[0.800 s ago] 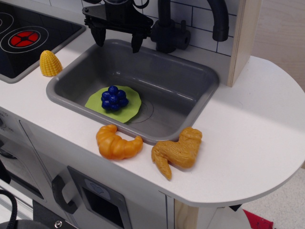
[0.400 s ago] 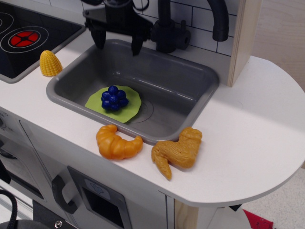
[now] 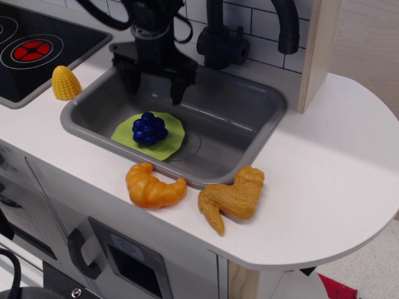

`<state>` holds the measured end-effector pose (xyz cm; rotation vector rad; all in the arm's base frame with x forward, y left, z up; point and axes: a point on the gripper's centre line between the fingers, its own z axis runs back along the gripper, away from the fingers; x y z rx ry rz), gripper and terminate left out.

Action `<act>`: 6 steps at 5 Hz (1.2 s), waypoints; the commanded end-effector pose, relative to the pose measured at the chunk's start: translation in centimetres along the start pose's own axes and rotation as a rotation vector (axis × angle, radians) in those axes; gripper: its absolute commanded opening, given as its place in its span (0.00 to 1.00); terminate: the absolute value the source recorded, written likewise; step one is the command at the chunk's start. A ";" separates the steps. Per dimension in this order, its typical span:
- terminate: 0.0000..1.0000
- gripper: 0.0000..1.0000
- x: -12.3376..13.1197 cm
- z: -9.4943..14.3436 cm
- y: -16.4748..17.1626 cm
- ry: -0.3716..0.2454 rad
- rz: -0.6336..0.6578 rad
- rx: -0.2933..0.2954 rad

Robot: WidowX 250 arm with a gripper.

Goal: Take blueberries off plate sink

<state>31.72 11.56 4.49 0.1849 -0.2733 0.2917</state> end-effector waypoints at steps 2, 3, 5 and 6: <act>0.00 1.00 0.7 0.5 1.5 -0.035 0.039 0.032; 0.00 1.00 0.0 -0.4 1.2 -0.037 0.059 0.029; 0.00 1.00 -0.6 -2.3 1.1 -0.020 0.089 0.030; 0.00 1.00 -2.1 -3.3 1.1 -0.019 0.106 0.025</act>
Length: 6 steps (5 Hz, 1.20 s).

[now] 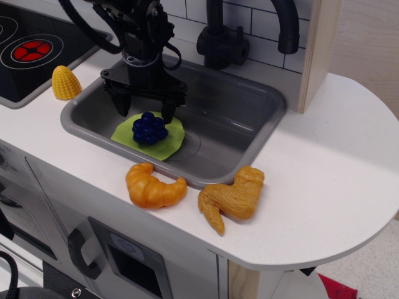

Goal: Take blueberries off plate sink

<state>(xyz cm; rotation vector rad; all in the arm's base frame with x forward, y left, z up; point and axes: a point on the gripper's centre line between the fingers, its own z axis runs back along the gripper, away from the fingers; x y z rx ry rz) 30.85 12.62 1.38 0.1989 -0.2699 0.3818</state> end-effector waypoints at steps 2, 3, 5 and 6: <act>0.00 1.00 -1.3 -1.3 -0.2 -0.011 0.048 0.012; 0.00 1.00 -1.0 -1.3 -0.4 -0.019 0.048 0.004; 0.00 0.00 0.0 0.3 0.4 -0.075 0.104 0.012; 0.00 0.00 0.3 1.7 0.4 -0.171 0.147 0.021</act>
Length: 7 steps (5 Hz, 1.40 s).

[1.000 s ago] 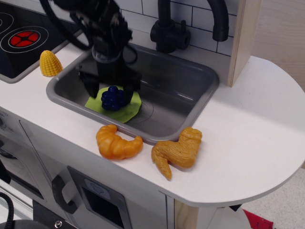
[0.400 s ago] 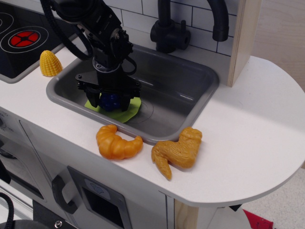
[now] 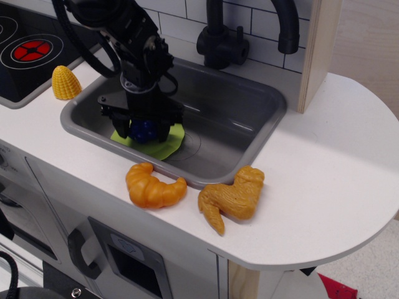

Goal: Take blueberries off plate sink

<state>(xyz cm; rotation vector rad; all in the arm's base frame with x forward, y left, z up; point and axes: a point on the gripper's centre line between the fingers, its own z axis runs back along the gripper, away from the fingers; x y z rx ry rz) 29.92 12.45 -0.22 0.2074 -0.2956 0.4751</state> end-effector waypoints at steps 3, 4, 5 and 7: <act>0.00 0.00 0.0 5.5 -4.4 -0.046 -0.077 -0.063; 0.00 0.00 -1.3 5.1 -6.2 -0.012 -0.095 -0.092; 0.00 0.00 -2.7 4.1 -7.2 -0.014 -0.123 -0.084; 0.00 0.00 -4.8 2.6 -8.2 -0.029 -0.096 -0.129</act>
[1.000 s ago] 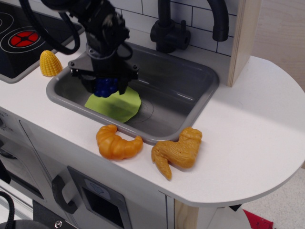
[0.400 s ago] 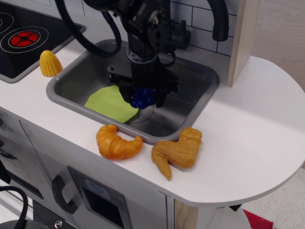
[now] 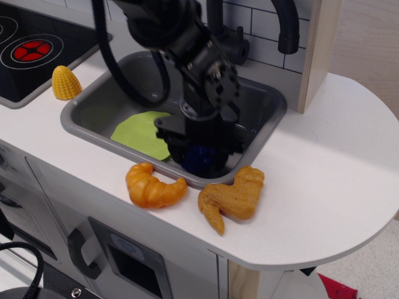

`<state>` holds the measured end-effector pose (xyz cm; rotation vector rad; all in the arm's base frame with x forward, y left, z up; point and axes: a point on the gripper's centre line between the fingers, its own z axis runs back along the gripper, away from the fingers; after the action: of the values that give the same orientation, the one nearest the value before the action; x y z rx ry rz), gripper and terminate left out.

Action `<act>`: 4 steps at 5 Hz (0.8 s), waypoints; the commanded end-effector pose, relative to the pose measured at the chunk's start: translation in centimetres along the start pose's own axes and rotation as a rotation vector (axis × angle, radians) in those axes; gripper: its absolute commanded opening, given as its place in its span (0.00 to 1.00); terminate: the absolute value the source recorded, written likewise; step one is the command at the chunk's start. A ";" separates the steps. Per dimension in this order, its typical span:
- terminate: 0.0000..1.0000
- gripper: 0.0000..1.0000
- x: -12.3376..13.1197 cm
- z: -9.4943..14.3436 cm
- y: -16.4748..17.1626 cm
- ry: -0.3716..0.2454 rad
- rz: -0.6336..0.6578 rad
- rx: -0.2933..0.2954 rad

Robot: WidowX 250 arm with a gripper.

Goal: Take blueberries off plate sink

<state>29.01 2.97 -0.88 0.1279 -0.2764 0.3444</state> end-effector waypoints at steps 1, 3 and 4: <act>0.00 1.00 0.8 1.0 -0.2 -0.040 0.065 -0.047; 0.00 1.00 2.8 3.6 0.3 -0.010 0.147 -0.049; 0.00 1.00 3.8 6.0 0.8 -0.040 0.140 -0.079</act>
<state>30.04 3.75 4.34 0.0459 -0.2850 0.4671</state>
